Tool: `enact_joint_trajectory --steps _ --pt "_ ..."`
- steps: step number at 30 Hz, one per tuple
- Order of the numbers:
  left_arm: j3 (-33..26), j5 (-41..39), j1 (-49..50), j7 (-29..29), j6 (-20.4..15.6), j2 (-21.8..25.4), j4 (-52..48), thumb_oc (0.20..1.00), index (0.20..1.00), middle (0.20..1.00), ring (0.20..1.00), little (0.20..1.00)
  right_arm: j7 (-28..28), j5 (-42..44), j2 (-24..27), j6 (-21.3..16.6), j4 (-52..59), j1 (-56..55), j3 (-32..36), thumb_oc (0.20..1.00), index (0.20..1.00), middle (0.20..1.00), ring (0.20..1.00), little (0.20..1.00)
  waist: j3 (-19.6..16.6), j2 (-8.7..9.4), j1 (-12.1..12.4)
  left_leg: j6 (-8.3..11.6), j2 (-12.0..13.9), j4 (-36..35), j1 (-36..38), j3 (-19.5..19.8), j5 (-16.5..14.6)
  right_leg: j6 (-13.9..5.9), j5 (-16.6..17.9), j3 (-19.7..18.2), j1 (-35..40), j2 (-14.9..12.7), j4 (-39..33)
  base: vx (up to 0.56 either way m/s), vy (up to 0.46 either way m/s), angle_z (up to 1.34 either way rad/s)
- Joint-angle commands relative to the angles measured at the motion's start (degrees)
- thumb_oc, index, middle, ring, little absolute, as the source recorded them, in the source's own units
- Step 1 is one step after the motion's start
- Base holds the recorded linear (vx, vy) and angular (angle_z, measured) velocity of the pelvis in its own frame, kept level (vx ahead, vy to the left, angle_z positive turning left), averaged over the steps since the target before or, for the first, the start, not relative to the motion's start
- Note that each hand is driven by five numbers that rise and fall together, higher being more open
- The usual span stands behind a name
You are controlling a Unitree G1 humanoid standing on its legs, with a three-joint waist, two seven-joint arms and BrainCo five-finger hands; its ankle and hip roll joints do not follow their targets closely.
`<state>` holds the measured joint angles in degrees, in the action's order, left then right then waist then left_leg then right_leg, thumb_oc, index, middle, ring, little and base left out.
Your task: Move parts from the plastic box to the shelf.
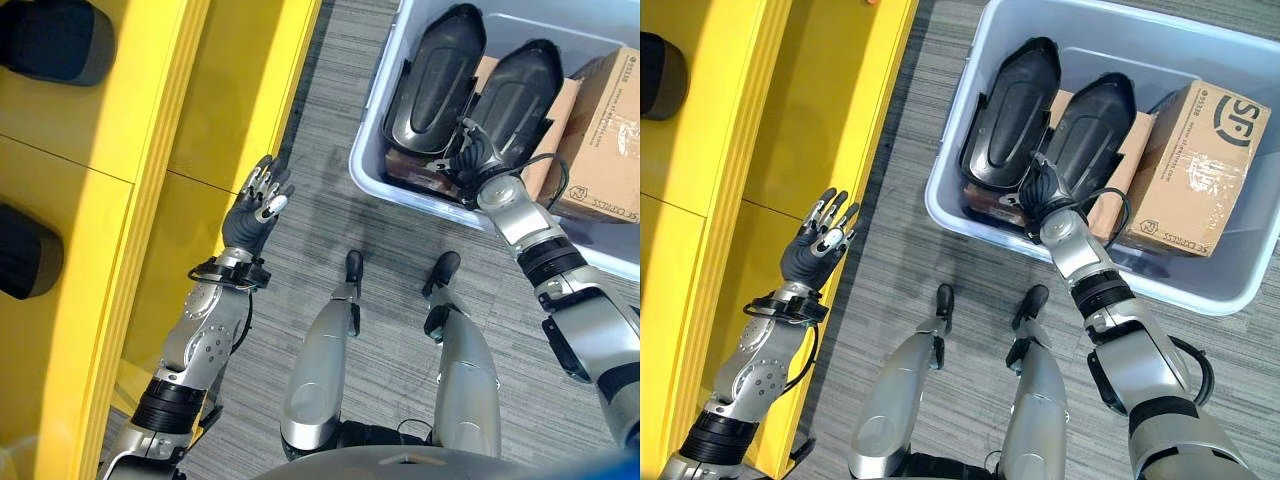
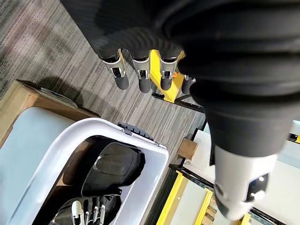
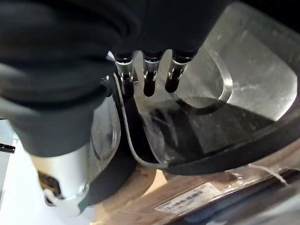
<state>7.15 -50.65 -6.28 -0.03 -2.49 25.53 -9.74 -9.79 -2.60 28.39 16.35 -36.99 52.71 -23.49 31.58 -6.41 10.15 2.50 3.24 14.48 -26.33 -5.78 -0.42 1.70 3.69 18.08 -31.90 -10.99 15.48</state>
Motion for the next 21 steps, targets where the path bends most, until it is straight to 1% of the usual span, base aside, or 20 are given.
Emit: enact_joint_trajectory --steps 1,3,5,6,7,8,9,10,11,13,14,15,16,18,21 --pt "1.8 -1.1 1.8 -1.9 -1.2 1.6 -4.1 1.0 1.0 1.0 1.0 1.0 0.0 -1.4 -0.4 -3.9 3.2 5.2 -3.7 1.0 1.0 1.0 1.0 1.0 -1.8 -2.11 1.6 -0.16 -1.6 -0.5 -2.7 0.4 0.3 -5.52 -11.2 0.4 2.0 -0.4 10.4 0.0 0.0 0.0" --pt "2.1 -0.8 1.8 -2.0 -1.4 1.6 -3.6 1.0 1.0 1.0 1.0 1.0 0.9 -2.6 -0.7 -5.2 4.2 5.9 -4.6 1.0 1.0 1.0 1.0 1.0 -1.8 -1.96 1.6 -0.11 -1.4 -0.3 -2.9 0.3 0.3 -5.54 -11.1 0.4 1.9 -0.4 10.3 -0.01 -0.02 -0.01" --pt "2.6 -0.6 1.6 -1.8 -1.5 1.5 -3.4 1.0 1.0 1.0 1.0 1.0 -0.3 -5.7 -1.0 -5.2 6.3 5.8 -5.4 1.0 1.0 1.0 1.0 1.0 -1.8 -1.98 1.4 -0.04 -1.3 -0.1 -3.1 0.2 0.3 -5.63 -11.1 0.2 1.7 -0.4 10.5 -0.01 -0.004 -0.04" --pt "2.8 -0.5 1.4 -1.6 -1.3 1.3 -3.4 1.0 1.0 1.0 1.0 1.0 -3.1 -7.5 -1.2 -4.7 7.6 5.7 -5.6 1.0 1.0 1.0 1.0 1.0 -1.8 -2.0 1.3 -0.05 -1.3 -0.1 -3.1 0.1 0.4 -5.62 -11.0 0.1 1.6 -0.3 10.5 0.0 0.019 -0.07" --pt "3.3 -0.5 1.3 -1.7 -1.6 1.1 -3.3 1.0 1.0 1.0 1.0 1.0 -10.8 -10.7 -1.1 -4.2 8.6 5.8 -5.7 1.0 1.0 1.0 1.0 1.0 -1.8 -2.08 1.0 -0.14 -1.2 -0.2 -3.0 0.0 0.4 -5.54 -11.0 -0.2 1.6 -0.3 10.5 0.0 0.027 -0.06" --pt "3.7 -0.4 1.4 -1.8 -1.9 1.0 -3.1 1.0 1.0 1.0 1.0 1.0 -15.6 -11.6 -0.9 -3.9 8.7 5.9 -5.3 1.0 1.0 1.0 1.0 1.0 -1.8 -2.16 0.9 -0.18 -1.2 -0.2 -2.9 0.0 0.3 -5.53 -11.0 -0.4 1.7 -0.2 10.4 0.0 0.041 -0.06" --pt "3.8 -0.3 1.4 -1.9 -2.1 1.0 -3.0 1.0 1.0 1.0 1.0 1.0 -18.8 -12.1 -0.5 -5.4 8.5 6.2 -4.9 1.0 1.0 1.0 1.0 1.0 -1.8 -2.23 0.8 -0.23 -1.3 -0.2 -2.8 0.0 0.2 -5.55 -11.0 -0.6 1.7 -0.1 10.4 -0.08 0.071 -0.05" --pt "4.2 0.3 0.6 -2.5 -2.9 0.9 -2.9 1.0 1.0 1.0 1.0 1.0 -21.5 -16.8 0.6 -11.0 8.6 7.5 -3.3 1.0 1.0 1.0 1.0 1.0 -1.8 -2.49 0.5 -0.68 -1.1 -0.6 -4.1 -0.3 1.4 -4.98 -9.6 -0.4 0.5 0.2 9.6 -0.09 0.09 -0.05" --pt "4.6 1.2 0.5 -2.6 -3.7 0.7 -2.7 1.0 1.0 1.0 1.0 1.0 -22.3 -19.2 1.2 -14.0 10.4 7.7 -2.4 1.0 1.0 1.0 1.0 1.0 -1.8 -2.57 0.2 -0.58 -1.0 -0.8 -4.1 -0.4 1.5 -5.03 -9.6 -0.7 0.3 0.4 9.4 -0.08 0.094 -0.03" --pt "6.0 0.4 0.7 -1.9 -4.5 0.4 -2.7 1.0 1.0 1.0 1.0 1.0 -25.2 -22.6 1.5 -17.7 17.9 6.6 -1.4 1.0 1.0 1.0 1.0 1.0 -1.8 -2.67 -0.6 -0.5 -1.0 -1.2 -3.9 -0.6 1.5 -5.21 -9.5 -1.4 0.3 0.6 9.0 0.01 0.061 -0.07" --pt "6.3 0.3 0.7 -1.8 -4.7 0.4 -2.8 1.0 1.0 1.0 1.0 1.0 -25.8 -22.9 1.5 -18.2 19.2 6.2 -1.3 1.0 1.0 1.0 1.0 1.0 -1.8 -2.67 -0.8 -0.49 -1.0 -1.3 -3.8 -0.7 1.5 -5.27 -9.4 -1.5 0.3 0.6 8.9 0.0 0.085 -0.22" --pt "7.4 -0.2 0.8 -1.8 -5.8 -0.1 -2.5 1.0 1.0 1.0 1.0 1.0 -28.6 -23.6 0.8 -20.3 24.4 4.9 -0.7 1.0 1.0 1.0 1.0 1.0 -1.8 -2.94 -1.6 -0.49 -1.1 -2.0 -3.1 -1.4 1.6 -5.22 -9.3 -2.1 0.4 0.7 8.2 -0.01 0.104 -0.19" --pt "7.8 0.8 0.8 -1.8 -6.1 -0.4 -2.3 1.0 1.0 1.0 1.0 1.0 -30.0 -24.2 0.4 -20.3 26.7 4.3 -0.4 1.0 1.0 1.0 1.0 1.0 -1.8 -3.16 -2.1 -0.45 -1.1 -2.2 -2.7 -1.8 1.5 -5.16 -9.2 -2.4 0.5 0.7 8.0 -0.01 0.118 -0.14" --pt "8.4 2.0 0.9 -1.7 -6.6 -0.5 -2.1 1.0 1.0 1.0 1.0 1.0 -31.0 -24.1 0.1 -20.3 28.2 3.7 0.0 1.0 1.0 1.0 1.0 1.0 -1.8 -3.43 -2.4 -0.43 -1.1 -2.4 -2.4 -2.2 1.5 -5.06 -9.2 -2.7 0.6 0.7 7.8 0.0 0.074 -0.04" --pt "9.3 -0.1 1.3 -1.2 -7.7 -0.7 -1.8 1.0 1.0 1.0 1.0 1.0 -31.8 -22.7 -0.5 -17.6 32.2 1.0 1.5 1.0 1.0 1.0 1.0 1.0 -1.8 -4.23 -3.7 -0.25 -1.2 -2.7 -1.4 -2.9 1.3 -4.98 -9.3 -3.6 0.7 0.7 7.4 0.0 0.103 -0.05"
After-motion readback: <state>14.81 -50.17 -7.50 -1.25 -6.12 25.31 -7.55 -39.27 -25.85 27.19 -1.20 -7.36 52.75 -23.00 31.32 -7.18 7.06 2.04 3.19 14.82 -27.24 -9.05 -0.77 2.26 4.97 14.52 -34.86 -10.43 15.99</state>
